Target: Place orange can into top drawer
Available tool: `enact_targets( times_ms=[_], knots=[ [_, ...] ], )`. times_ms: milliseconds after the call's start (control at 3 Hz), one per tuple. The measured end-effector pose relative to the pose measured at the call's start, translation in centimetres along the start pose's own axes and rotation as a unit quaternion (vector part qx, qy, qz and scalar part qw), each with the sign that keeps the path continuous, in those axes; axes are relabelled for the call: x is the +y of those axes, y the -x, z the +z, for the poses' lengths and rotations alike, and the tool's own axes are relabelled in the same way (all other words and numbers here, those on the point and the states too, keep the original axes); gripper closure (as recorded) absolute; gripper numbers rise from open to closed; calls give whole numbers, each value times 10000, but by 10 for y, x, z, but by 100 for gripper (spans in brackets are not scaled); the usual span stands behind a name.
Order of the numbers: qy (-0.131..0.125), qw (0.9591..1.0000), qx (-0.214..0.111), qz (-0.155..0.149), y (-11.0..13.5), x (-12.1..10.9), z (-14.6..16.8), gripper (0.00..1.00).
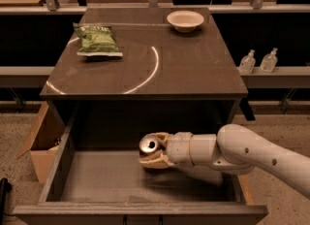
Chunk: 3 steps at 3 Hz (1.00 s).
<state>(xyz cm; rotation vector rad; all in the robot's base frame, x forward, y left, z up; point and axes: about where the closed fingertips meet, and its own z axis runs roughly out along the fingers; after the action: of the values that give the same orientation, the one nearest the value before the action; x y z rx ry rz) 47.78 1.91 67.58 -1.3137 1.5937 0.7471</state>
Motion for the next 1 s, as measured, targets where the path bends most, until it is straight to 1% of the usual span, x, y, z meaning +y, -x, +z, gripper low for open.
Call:
enact_targets(
  times_ms=[333, 667, 1000],
  knots=[
    [35, 10000, -11, 28, 2, 3, 1, 13],
    [100, 9997, -95, 181, 7, 6, -2, 0],
    [39, 9991, -156, 404, 7, 7, -16, 0]
  ],
)
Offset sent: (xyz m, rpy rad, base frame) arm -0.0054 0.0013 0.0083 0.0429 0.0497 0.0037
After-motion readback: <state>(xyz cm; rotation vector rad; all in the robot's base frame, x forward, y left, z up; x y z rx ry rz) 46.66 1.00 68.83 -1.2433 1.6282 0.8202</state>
